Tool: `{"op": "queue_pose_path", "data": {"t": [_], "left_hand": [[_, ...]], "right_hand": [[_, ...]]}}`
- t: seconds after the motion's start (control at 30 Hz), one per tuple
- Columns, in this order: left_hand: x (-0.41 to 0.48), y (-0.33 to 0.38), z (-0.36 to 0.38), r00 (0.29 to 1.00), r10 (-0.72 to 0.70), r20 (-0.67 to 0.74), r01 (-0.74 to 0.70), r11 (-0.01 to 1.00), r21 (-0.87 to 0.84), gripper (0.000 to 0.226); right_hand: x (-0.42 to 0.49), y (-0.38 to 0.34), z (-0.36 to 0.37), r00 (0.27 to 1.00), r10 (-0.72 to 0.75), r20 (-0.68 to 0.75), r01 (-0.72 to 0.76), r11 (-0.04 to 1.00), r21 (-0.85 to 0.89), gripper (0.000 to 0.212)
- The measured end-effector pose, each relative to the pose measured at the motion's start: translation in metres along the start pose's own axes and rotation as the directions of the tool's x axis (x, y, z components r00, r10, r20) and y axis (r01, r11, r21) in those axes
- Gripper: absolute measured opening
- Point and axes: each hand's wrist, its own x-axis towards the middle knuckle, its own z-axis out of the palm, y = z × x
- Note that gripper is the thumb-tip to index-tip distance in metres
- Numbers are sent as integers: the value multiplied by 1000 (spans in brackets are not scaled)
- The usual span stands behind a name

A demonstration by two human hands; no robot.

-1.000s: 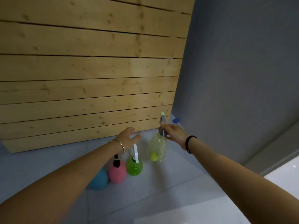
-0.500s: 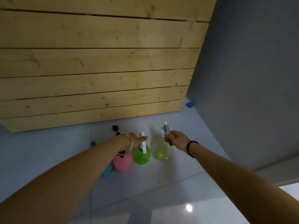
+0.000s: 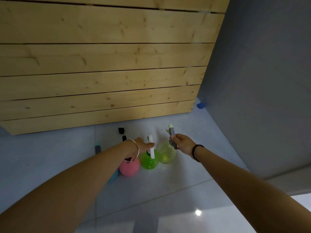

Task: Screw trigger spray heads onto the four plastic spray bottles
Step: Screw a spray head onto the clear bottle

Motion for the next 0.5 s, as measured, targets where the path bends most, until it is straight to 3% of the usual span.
{"op": "queue_pose_path", "data": {"t": [0.3,0.5], "left_hand": [[0,-3,-4,1000,-18,-16,18,1000,6,78],[-2,-1,-5,1000,-9,-20,9,1000,17,77]], "right_hand": [[6,2,2,1000,13,-1,-13,997,-73,27],[6,4,2,999,36,-16,-37,993,-114,43]]}}
